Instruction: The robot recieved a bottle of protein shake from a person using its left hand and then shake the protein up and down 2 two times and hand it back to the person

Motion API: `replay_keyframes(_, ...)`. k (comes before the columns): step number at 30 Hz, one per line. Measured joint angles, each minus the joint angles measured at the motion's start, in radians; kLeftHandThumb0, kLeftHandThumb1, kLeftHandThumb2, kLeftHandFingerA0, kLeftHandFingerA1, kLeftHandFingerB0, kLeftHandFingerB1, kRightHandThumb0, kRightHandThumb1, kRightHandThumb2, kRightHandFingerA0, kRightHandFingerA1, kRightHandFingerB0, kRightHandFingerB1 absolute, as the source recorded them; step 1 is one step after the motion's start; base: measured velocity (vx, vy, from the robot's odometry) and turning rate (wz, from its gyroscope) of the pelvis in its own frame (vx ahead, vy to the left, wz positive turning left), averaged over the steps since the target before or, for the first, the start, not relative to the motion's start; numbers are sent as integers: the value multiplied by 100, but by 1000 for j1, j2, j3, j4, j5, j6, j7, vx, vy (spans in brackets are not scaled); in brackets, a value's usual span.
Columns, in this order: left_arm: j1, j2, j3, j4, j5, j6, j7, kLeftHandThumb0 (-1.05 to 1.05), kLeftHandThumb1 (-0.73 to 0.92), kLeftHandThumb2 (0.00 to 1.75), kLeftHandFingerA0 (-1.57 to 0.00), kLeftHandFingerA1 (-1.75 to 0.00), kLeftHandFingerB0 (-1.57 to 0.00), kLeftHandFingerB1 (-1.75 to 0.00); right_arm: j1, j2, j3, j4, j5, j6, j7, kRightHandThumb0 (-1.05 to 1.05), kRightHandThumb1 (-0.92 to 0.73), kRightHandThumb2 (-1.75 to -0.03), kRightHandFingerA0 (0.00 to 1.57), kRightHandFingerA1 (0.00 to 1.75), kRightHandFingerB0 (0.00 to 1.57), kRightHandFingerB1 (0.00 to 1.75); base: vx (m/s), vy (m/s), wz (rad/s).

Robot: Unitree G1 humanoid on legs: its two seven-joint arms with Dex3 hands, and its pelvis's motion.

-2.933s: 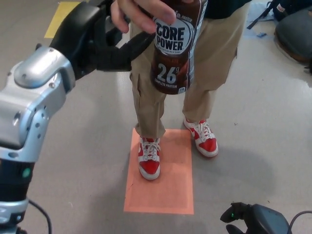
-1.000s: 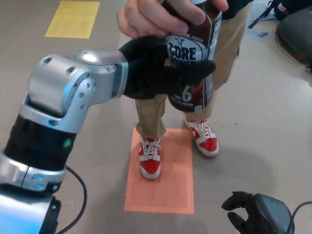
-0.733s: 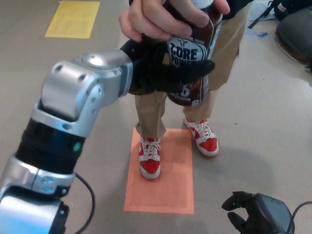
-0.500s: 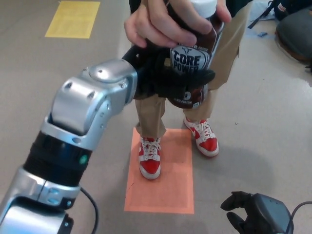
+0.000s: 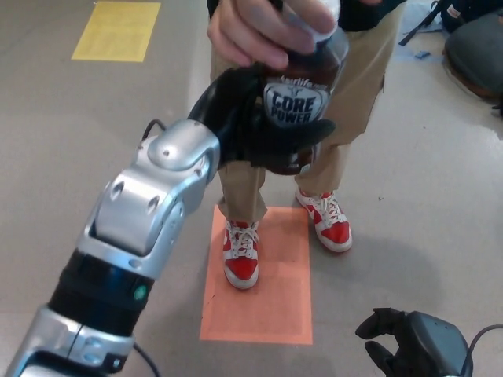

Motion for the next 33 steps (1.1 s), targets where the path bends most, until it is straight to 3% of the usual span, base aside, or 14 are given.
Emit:
replay_keyframes(8, 158, 6, 21, 36, 45, -113, 9, -25, 83, 67, -83, -168, -58, -121, -1, 1, -21, 0, 0, 1, 6, -42, -70, -77, 97, 75, 87, 54, 0, 0, 0)
replay_keyframes(16, 263, 8, 77, 160, 58, -220, -8, -24, 82, 68, -82, -166, -66, -122, -16, 0, -28, 0, -1, 3, 5, -41, -65, -84, 99, 86, 87, 59, 0, 0, 0)
replay_keyframes(24, 302, 9, 105, 296, 59, -293, -36, -24, 81, 66, -81, -171, -57, -128, -17, -2, -43, 0, 1, -13, 2, -40, -65, -82, 95, 90, 86, 60, 0, 0, 0)
replay_keyframes(25, 302, 9, 106, 299, 59, -296, -42, -25, 81, 67, -81, -168, -59, -115, -17, -3, -45, 0, 1, -14, 2, -40, -66, -83, 95, 89, 86, 60, 0, 0, 0)
replay_keyframes(27, 300, 9, 112, 291, 57, -302, -58, -27, 83, 65, -75, -168, -62, -112, -16, -7, -53, 0, 1, -20, 2, -41, -67, -83, 93, 91, 86, 61, 0, 0, 0)
replay_keyframes(28, 291, 8, 132, 258, 47, -294, -68, -24, 84, 66, -83, -164, -71, -112, -15, -8, -57, 0, 2, -22, 2, -41, -66, -84, 92, 91, 86, 60, 0, 0, 0)
replay_keyframes(30, 253, 8, 176, 196, 27, -280, -75, -22, 80, 70, -84, -160, -74, -117, -15, -8, -60, 1, 2, -22, 2, -41, -64, -89, 91, 97, 87, 62, 0, 0, 0)
replay_keyframes(31, 222, 6, 209, 150, 8, -270, -77, -17, 82, 64, -76, -165, -69, -104, -16, -6, -61, 1, 2, -22, 2, -41, -65, -88, 93, 95, 86, 62, 0, 0, 0)
replay_keyframes(32, 202, 5, 231, 121, -5, -262, -80, -19, 79, 68, -84, -164, -65, -117, -16, -5, -61, 1, 1, -22, 2, -42, -67, -83, 94, 93, 86, 61, 0, 0, 0)
replay_keyframes(33, 194, 5, 242, 104, -17, -261, -87, -19, 79, 68, -84, -164, -65, -117, -16, -4, -61, 1, 0, -22, 1, -42, -67, -83, 94, 93, 86, 61, 0, 0, 0)
